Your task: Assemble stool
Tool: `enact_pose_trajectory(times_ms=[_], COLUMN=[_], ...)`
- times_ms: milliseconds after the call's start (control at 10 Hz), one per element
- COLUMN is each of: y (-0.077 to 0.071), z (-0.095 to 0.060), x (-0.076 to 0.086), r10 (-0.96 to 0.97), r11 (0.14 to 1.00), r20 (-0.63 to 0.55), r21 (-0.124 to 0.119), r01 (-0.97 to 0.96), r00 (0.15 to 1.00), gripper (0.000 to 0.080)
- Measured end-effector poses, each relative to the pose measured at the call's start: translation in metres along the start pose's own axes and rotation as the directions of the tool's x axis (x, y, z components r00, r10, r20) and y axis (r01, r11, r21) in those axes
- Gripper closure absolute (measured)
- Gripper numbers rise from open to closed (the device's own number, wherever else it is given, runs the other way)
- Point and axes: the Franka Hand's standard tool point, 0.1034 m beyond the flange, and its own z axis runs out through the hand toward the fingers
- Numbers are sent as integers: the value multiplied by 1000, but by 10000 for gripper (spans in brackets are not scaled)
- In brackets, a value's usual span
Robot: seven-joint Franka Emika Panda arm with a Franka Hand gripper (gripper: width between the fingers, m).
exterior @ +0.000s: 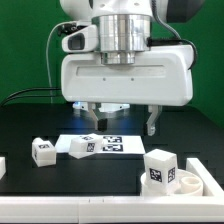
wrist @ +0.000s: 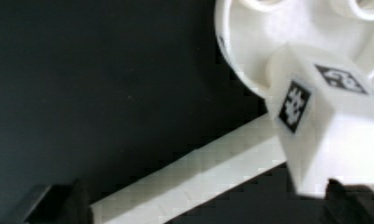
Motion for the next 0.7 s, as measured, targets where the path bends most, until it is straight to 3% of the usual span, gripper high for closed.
enact_pose_trajectory(times_ms=[300,400,500,700], y=[0,6,20,62], z=[4,11,13,14], x=[-1,0,-6,-33], r10=[2,54,58,79], r11=[1000,999,998,997], r20=[7,21,28,43], r21=[-3,5,7,-7], r01=[-2,-54,-58,-79], r00=[1000,998,998,996], gripper=[150,150,150,150])
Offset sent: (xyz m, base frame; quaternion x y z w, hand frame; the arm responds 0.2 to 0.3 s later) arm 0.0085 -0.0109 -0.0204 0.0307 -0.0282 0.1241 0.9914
